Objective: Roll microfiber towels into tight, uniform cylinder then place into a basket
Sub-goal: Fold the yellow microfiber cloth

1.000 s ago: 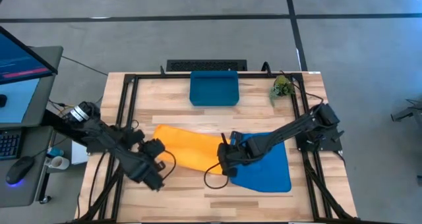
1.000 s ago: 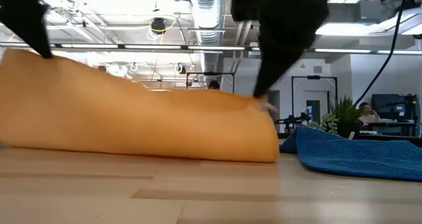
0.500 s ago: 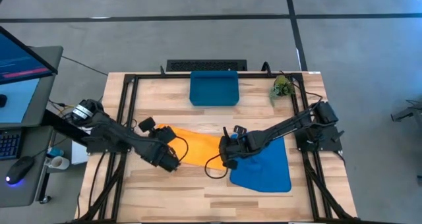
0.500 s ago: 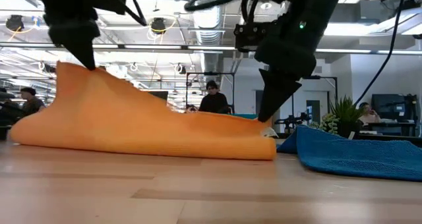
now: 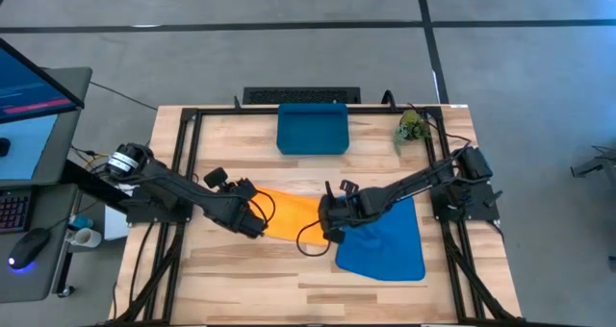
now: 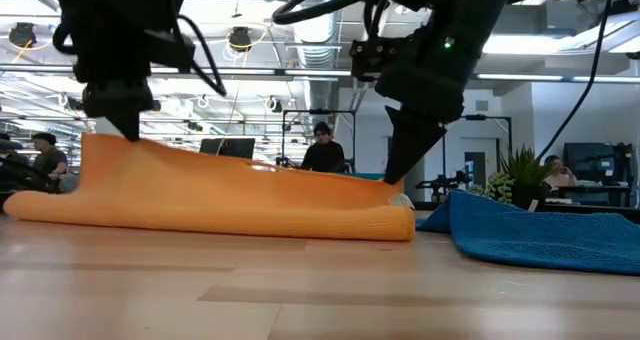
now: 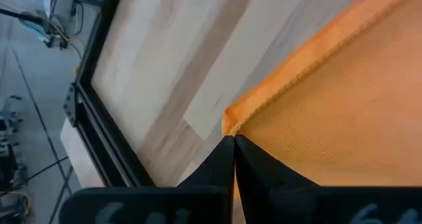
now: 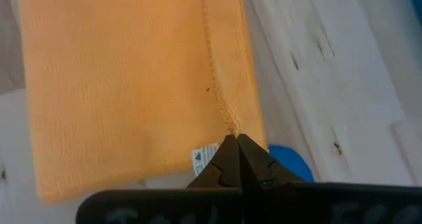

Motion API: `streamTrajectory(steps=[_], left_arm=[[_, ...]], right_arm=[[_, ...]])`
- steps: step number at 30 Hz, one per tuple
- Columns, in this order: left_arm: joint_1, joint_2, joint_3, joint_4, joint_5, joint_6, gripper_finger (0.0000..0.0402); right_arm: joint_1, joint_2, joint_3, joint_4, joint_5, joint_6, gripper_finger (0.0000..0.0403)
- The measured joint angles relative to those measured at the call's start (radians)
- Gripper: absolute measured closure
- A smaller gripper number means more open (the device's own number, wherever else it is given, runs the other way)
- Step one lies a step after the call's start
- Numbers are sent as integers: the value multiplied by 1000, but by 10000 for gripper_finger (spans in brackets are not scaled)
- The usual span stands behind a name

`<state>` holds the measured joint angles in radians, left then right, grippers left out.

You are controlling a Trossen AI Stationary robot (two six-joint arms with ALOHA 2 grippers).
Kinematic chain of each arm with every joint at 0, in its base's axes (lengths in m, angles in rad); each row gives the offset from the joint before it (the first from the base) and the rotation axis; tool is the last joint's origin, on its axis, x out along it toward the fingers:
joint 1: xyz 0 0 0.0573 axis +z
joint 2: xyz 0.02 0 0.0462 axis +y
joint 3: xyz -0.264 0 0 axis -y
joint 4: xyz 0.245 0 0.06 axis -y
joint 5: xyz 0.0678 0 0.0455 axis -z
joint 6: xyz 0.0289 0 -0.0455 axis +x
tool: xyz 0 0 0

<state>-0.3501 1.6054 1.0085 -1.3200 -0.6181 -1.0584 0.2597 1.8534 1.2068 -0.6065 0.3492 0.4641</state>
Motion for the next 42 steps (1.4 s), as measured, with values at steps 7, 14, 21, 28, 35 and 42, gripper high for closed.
streamTrajectory(steps=[7, 14, 21, 28, 35, 42], left_arm=[[20, 0, -62, 51, -46, 1, 401], [42, 0, -86, 87, -52, 27, 401], [48, 0, -100, 101, -51, 27, 392], [48, 0, -100, 137, -52, 66, 331], [47, 0, -100, 130, -43, 79, 287], [22, 0, -100, 139, 31, 95, 284]], right_arm=[[-20, 0, 0, 5, -4, 6, 401], [-29, 0, 0, 6, -7, 7, 400], [-29, 0, 0, 6, -11, 7, 396], [-29, 0, 0, 14, -11, 10, 363], [-31, 0, 0, 15, -7, 8, 300], [-47, -2, 46, -153, -8, 6, 245]])
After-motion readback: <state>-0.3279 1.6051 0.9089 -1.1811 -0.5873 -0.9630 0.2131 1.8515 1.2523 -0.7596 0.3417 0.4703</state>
